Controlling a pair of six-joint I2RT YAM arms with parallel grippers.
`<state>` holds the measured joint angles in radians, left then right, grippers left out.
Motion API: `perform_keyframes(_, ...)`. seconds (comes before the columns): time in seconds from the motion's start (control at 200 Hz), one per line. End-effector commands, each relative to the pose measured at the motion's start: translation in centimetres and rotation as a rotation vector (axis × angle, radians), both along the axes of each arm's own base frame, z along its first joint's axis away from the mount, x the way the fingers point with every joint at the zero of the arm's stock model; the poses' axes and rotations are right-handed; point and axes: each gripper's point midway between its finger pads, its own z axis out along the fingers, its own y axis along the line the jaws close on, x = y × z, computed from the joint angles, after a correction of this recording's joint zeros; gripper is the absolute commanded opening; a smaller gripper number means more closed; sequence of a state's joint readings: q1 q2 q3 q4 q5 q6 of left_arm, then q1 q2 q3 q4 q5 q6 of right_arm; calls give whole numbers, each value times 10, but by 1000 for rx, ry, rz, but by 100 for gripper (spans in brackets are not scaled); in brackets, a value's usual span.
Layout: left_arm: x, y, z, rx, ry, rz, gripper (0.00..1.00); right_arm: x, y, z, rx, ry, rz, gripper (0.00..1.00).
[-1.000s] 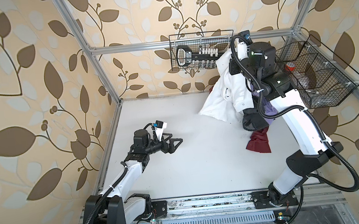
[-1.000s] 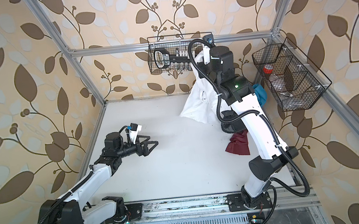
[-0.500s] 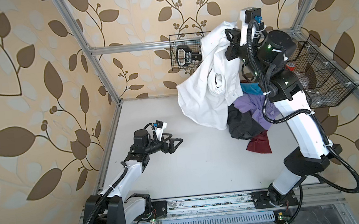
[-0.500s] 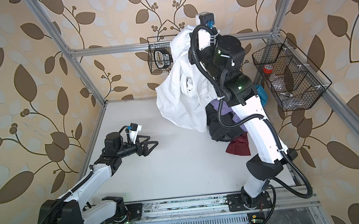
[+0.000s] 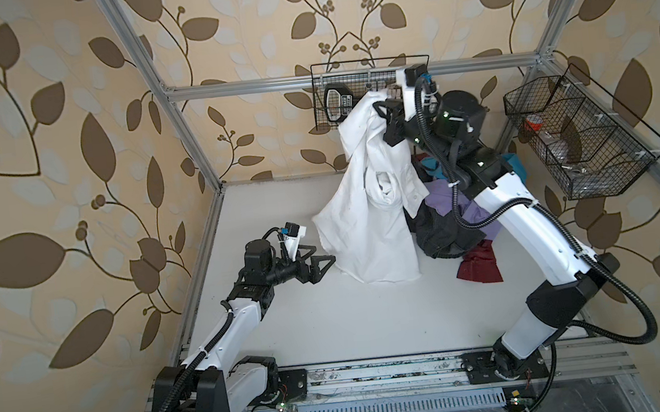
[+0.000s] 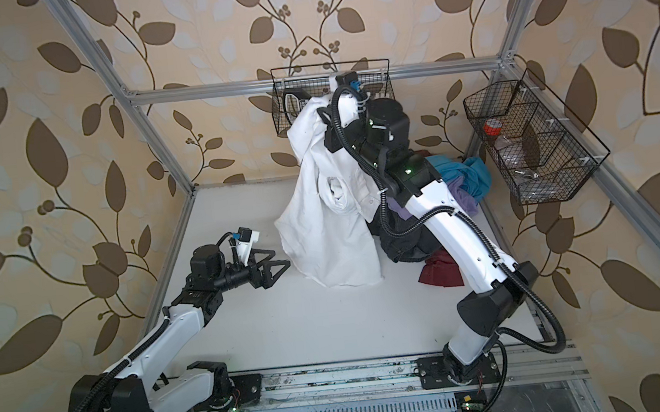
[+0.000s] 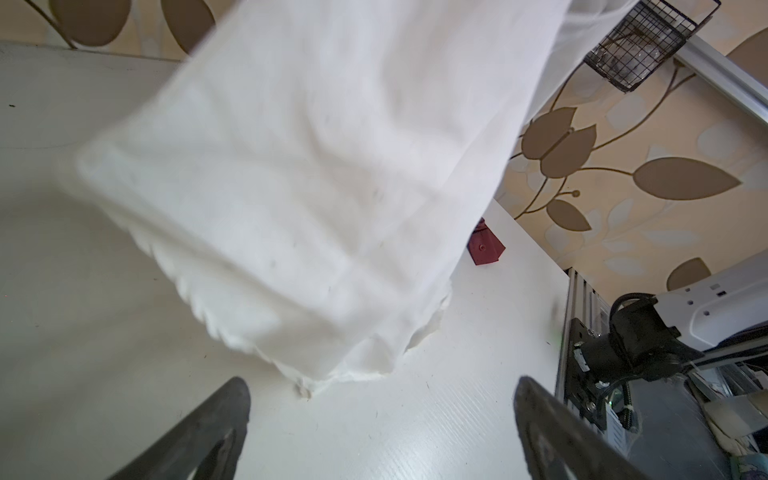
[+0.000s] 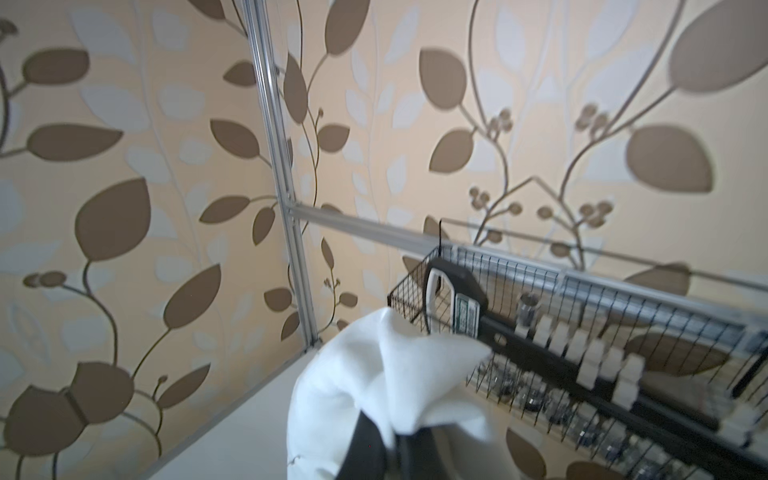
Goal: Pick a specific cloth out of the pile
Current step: 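Lower the white shirt onto the open table toward the left gripper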
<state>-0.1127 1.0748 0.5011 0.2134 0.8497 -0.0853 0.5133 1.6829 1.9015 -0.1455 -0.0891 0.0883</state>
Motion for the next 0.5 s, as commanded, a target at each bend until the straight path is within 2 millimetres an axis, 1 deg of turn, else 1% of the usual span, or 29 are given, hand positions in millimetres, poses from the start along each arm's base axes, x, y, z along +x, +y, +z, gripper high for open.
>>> perform_keyframes(0.0, 0, -1, 10, 2, -62, 4, 99, -8, 39, -49, -6, 110, 130, 0)
perform_keyframes(0.055, 0, -1, 10, 4, -65, 7, 99, -16, 53, -75, -50, 152, 159, 0)
perform_keyframes(0.11, 0, -1, 11, 4, -66, 8, 99, -25, 62, -96, -87, 195, 178, 0)
perform_keyframes(0.155, 0, -1, 12, 4, -67, 8, 99, -34, 65, -114, -116, 239, 183, 0)
perform_keyframes(0.2, -1, -1, 14, 2, -74, 7, 99, -40, 63, -133, -147, 293, 170, 0)
perform_keyframes(0.24, -2, -1, 15, 0, -79, 8, 99, -46, 57, -153, -179, 352, 152, 0)
perform_keyframes(0.255, -2, -1, 16, 0, -83, 8, 99, -48, 55, -158, -185, 368, 146, 0)
perform_keyframes(0.335, -4, 0, 19, -6, -97, 12, 99, -61, 37, -197, -234, 467, 99, 0)
perform_keyframes(0.375, -5, 0, 20, -6, -106, 14, 99, -69, 26, -223, -271, 528, 74, 0)
perform_keyframes(0.4, -5, 0, 20, -7, -109, 14, 99, -73, 21, -234, -290, 558, 61, 0)
perform_keyframes(0.42, -5, 0, 20, -7, -109, 16, 99, -78, 16, -250, -315, 595, 50, 0)
perform_keyframes(0.495, -5, 1, 21, -8, -109, 18, 99, -90, 1, -296, -397, 703, 13, 0)
